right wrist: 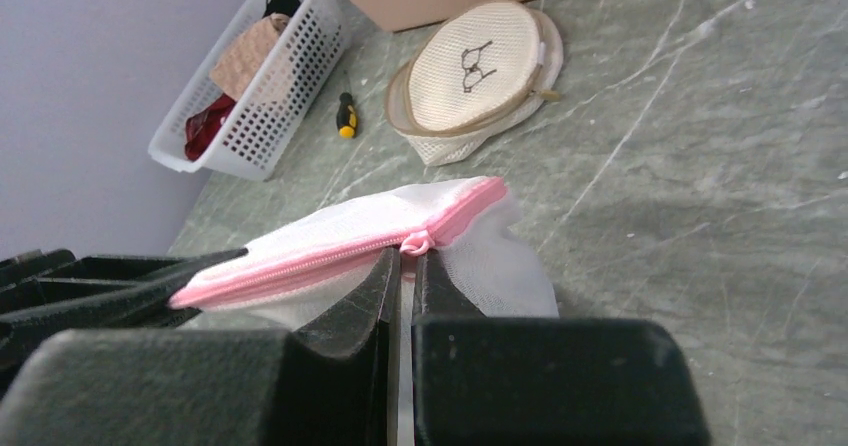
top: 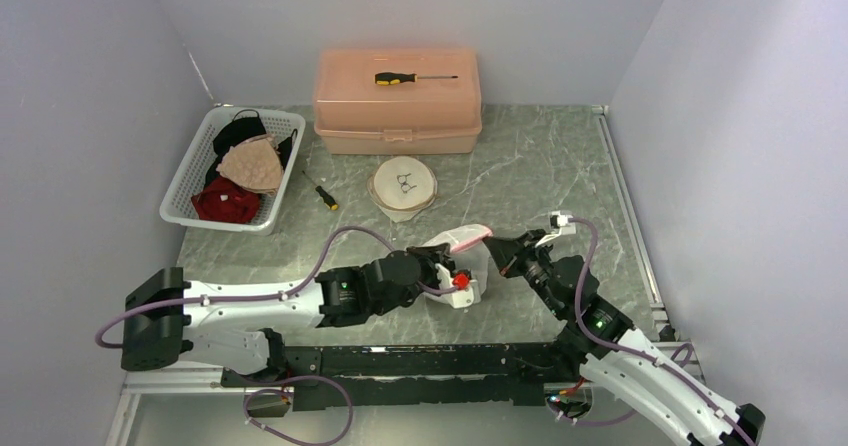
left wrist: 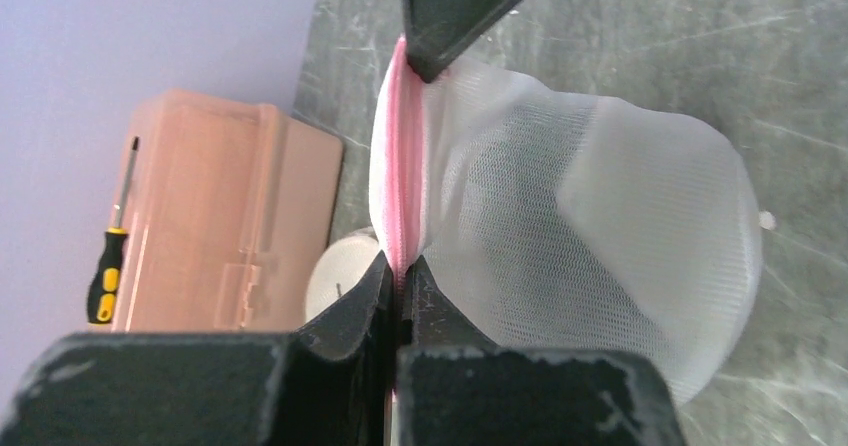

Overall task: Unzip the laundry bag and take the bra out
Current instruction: Unzip the laundry bag at the center of the board.

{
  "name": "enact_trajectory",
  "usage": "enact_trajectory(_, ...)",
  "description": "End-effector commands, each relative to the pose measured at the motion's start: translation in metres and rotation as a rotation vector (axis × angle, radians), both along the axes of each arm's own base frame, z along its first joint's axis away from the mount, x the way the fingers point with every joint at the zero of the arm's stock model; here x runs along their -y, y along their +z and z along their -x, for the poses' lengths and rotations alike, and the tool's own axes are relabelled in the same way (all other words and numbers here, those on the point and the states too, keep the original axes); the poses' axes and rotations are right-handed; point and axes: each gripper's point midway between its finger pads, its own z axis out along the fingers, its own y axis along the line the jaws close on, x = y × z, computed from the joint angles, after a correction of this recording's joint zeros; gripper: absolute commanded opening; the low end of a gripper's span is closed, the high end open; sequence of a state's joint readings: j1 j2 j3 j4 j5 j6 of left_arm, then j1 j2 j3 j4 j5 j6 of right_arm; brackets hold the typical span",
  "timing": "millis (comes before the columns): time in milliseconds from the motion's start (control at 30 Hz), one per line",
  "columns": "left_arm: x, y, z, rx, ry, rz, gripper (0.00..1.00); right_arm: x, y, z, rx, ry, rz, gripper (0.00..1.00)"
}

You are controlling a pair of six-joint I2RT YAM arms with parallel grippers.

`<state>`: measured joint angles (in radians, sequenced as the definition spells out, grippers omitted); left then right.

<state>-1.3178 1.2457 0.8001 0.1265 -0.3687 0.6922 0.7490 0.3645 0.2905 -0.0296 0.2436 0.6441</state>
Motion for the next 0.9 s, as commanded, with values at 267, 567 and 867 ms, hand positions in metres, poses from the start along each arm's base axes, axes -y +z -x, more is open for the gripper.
enact_trajectory(267, -0.009, 0.001, -0.038, -0.087, 0.172, 0.206, 0.79, -0.001, -0.007, 0.007, 0.002, 0.024, 0.053, 0.0)
enact_trajectory(567, -0.014, 0.033, 0.025, -0.291, 0.028, 0.221, 0.94, -0.011, -0.003, 0.01, -0.02, 0.077, 0.055, 0.0)
enact_trajectory(867, 0.041, 0.007, 0.032, -0.307, -0.022, 0.019, 0.94, -0.016, 0.005, 0.014, -0.03, 0.108, 0.032, 0.0)
